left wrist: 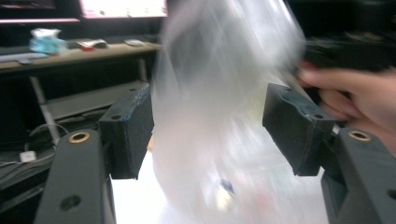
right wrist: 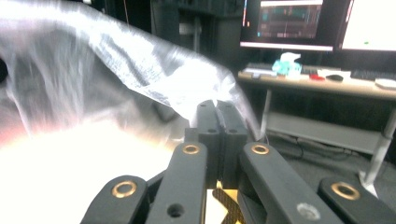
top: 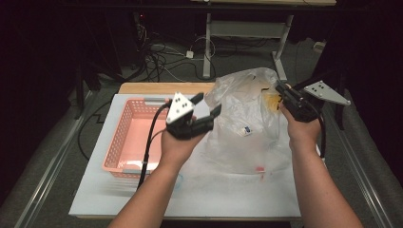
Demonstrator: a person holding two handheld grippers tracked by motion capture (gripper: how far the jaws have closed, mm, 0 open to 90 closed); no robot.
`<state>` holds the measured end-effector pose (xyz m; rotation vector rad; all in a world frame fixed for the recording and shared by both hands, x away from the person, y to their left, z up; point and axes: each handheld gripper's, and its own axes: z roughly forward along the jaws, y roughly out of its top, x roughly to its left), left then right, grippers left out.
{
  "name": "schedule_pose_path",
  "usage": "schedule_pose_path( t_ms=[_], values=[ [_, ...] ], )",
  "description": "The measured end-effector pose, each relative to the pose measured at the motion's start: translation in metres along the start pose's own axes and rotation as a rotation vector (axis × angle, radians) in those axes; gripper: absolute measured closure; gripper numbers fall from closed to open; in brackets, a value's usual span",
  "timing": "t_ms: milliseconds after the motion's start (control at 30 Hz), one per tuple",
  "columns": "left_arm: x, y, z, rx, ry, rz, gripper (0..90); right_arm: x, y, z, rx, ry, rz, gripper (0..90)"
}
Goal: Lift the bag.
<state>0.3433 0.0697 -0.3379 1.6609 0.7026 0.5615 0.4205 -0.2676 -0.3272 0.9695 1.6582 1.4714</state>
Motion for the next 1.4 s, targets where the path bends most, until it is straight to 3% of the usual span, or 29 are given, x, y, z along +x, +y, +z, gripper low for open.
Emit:
schedule_pose_path(
  t_ms=[133,233,300,467,567,633,733,933,1100,1233,1400],
  values=[
    [-0.014,-0.035,-0.016,0.021,-0.071,-0.078,23.1,0.000,-0.008,-0.007,-0.003,0.011,0.001,90.0],
    [-0.030,-0.055,-0.021,0.074,-0.094,-0.049,15.7,0.002,-0.003,-0.017,-0.024,0.031,-0.007,89.5],
    [-0.039,-0.067,-0.022,0.113,-0.108,-0.023,14.0,0.004,0.002,-0.024,-0.040,0.050,-0.022,82.5],
    [-0.045,-0.085,-0.023,0.140,-0.097,-0.035,3.7,0.011,0.012,-0.050,-0.080,0.099,-0.014,65.0],
    [-0.045,-0.088,-0.022,0.163,-0.100,-0.028,0.0,0.013,0.010,-0.068,-0.079,0.115,-0.029,57.7],
    [-0.046,-0.087,-0.024,0.166,-0.095,-0.013,0.0,0.015,0.002,-0.076,-0.047,0.127,-0.035,51.8],
    [-0.045,-0.086,-0.027,0.180,-0.082,-0.001,0.0,0.016,-0.018,-0.086,0.002,0.131,-0.038,42.2],
    [-0.044,-0.091,-0.026,0.213,-0.064,0.011,0.0,0.010,-0.063,-0.097,0.096,0.118,0.021,19.9],
    [-0.042,-0.095,-0.024,0.234,-0.057,0.009,0.0,0.009,-0.086,-0.105,0.140,0.105,0.025,0.3],
    [-0.043,-0.098,-0.025,0.249,-0.049,0.021,0.0,0.010,-0.099,-0.109,0.187,0.114,0.005,0.0],
    [-0.044,-0.101,-0.025,0.261,-0.054,0.012,0.0,0.011,-0.102,-0.107,0.185,0.106,0.004,0.0]
  ],
)
